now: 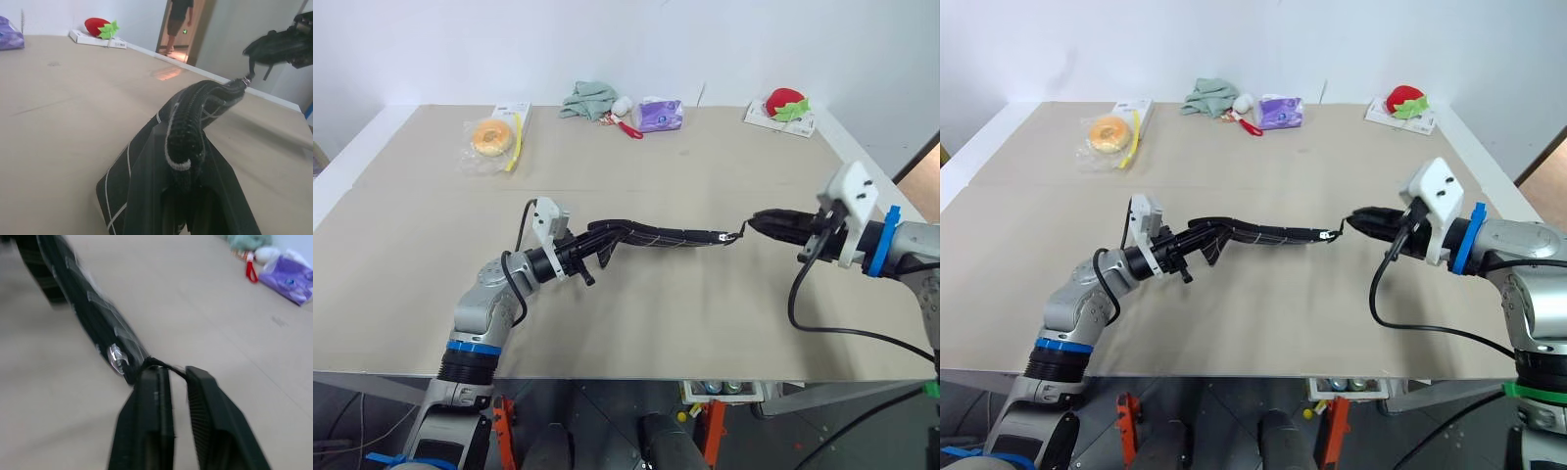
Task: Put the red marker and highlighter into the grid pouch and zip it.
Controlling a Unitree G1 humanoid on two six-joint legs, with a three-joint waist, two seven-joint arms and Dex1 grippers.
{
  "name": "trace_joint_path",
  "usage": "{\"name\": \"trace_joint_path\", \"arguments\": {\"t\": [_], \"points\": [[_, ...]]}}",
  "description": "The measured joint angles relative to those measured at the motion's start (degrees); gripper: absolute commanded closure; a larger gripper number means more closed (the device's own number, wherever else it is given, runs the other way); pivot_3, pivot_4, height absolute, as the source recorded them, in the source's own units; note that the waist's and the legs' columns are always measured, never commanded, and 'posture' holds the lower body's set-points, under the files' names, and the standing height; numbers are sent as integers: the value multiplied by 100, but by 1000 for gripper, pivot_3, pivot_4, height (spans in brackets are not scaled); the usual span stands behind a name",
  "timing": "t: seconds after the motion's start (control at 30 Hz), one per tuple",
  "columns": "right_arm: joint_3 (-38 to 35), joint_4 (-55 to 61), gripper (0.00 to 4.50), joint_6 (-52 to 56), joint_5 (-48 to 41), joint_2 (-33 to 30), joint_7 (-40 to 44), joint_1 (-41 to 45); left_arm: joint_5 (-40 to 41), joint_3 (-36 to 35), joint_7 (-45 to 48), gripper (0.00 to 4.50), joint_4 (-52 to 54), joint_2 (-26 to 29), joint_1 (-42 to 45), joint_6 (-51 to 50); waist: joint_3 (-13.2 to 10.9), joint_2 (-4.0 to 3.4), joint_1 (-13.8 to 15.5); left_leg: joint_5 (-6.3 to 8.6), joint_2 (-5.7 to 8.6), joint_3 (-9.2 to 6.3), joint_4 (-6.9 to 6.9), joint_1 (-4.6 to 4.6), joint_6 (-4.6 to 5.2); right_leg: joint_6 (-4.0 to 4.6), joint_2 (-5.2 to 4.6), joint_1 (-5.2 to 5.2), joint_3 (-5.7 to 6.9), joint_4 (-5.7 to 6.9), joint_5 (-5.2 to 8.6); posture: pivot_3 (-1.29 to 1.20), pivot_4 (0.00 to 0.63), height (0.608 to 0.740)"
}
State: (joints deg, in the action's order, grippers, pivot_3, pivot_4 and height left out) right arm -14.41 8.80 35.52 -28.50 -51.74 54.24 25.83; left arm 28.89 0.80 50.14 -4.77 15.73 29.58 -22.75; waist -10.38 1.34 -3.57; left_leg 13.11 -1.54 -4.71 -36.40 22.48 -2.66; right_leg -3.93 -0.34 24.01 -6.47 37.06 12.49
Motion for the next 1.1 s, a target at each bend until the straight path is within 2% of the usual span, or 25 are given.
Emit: {"name": "trace_joint_path", "arguments": {"t": [0.03, 0.07, 0.1, 0.13, 0.17, 0.2, 0.23, 0.37, 0.5, 0.6, 0.67, 0.77, 0.97, 1.1], "points": [[-157, -62, 2120, 64, -76, 1, -79, 40, 46, 40, 44, 2530, 57, 86, -2, -145, 0, 0, 13, 0, 0, -1, 0, 0, 0, 0, 0, 0, 1, 0, 0, 0, 150, 739], [-262, -101, 1861, 137, -171, 24, -143, 74, 113, 57, 103, 2274, 135, 178, -2, -348, 0, 0, 15, 0, 0, 0, 0, 0, 0, 0, 0, 0, 1, -1, 0, 0, 150, 739], [-344, -114, 1260, 222, -251, 88, -232, 111, 245, 110, 253, 1686, 313, 363, -35, -638, 0, 1, 9, 0, 0, 0, 0, 0, 0, 0, 0, 0, 0, 0, 0, 0, 150, 739], [-369, -115, 898, 255, -287, 107, -274, 115, 310, 142, 343, 1331, 431, 475, -73, -792, 0, 0, -7, 0, -3, 0, 2, 0, 0, 1, 3, 2, 0, 0, 1, 0, 150, 739], [-374, -122, 344, 285, -305, 134, -341, 115, 402, 179, 467, 820, 607, 638, -135, -1010, 0, 0, -15, 1, -3, 0, 3, -1, 1, 2, 3, 2, 0, 1, 2, 0, 150, 739], [-360, -156, 53, 292, -272, 145, -410, 111, 501, 195, 558, 422, 757, 787, -190, -1209, 0, 0, -21, 0, -4, 0, 5, -1, 1, 3, 4, 3, 0, 1, 3, 0, 150, 739], [-347, -226, 0, 281, -197, 145, -489, 104, 575, 198, 630, 30, 863, 886, -213, -1377, 0, 0, -27, 0, -4, 0, 5, 0, 1, 3, 3, 3, 1, 1, 3, 0, 150, 739], [-158, -486, 0, 246, 153, 145, -760, 67, 937, 121, 666, 30, 1108, 1047, -215, -1856, 0, 0, -42, 0, -2, 1, 1, 0, 0, 3, 1, 0, 1, 0, 3, 0, 150, 739], [47, -784, 0, 234, 422, 159, -965, 24, 973, -129, 362, 30, 1042, 1004, -201, -1796, 0, 0, -46, 0, -3, 0, 0, -1, 1, 4, 2, 2, 1, 1, 2, 0, 150, 739], [107, -878, 0, 225, 517, 184, -971, -91, 707, -422, -29, 30, 822, 1031, -183, -1436, 0, 0, -52, 0, -3, 2, 2, -1, 0, 4, 2, 2, -1, 1, 2, 0, 150, 739], [156, -903, 0, 167, 572, 184, -957, -149, 241, -447, -372, 30, 574, 1108, -179, -971, 0, 0, -56, 0, -2, 2, 2, -1, 0, 4, 2, 2, -1, 0, 2, 0, 150, 739], [277, -1037, 0, 43, 642, 186, -882, -276, -463, -794, -982, 30, 162, 1607, -397, -392, 0, 0, -92, 1, -9, 4, 7, -4, 1, 9, 6, 8, -1, 1, 1, 0, 150, 739], [441, -1662, 0, -235, 797, 183, -558, -211, -697, -1206, -1089, 30, 142, 2046, -1183, -191, -3, 4, -78, 1, -3, 7, 6, 1, 0, 4, -3, 6, -1, -1, 5, 0, 150, 739], [569, -2067, 0, -430, 899, 183, -325, -8, -739, -1318, -1053, 30, 153, 2187, -1308, -136, -5, 7, -51, 0, -3, 5, 6, 1, 0, 7, -3, 6, 1, 0, 3, 0, 150, 739]]}}
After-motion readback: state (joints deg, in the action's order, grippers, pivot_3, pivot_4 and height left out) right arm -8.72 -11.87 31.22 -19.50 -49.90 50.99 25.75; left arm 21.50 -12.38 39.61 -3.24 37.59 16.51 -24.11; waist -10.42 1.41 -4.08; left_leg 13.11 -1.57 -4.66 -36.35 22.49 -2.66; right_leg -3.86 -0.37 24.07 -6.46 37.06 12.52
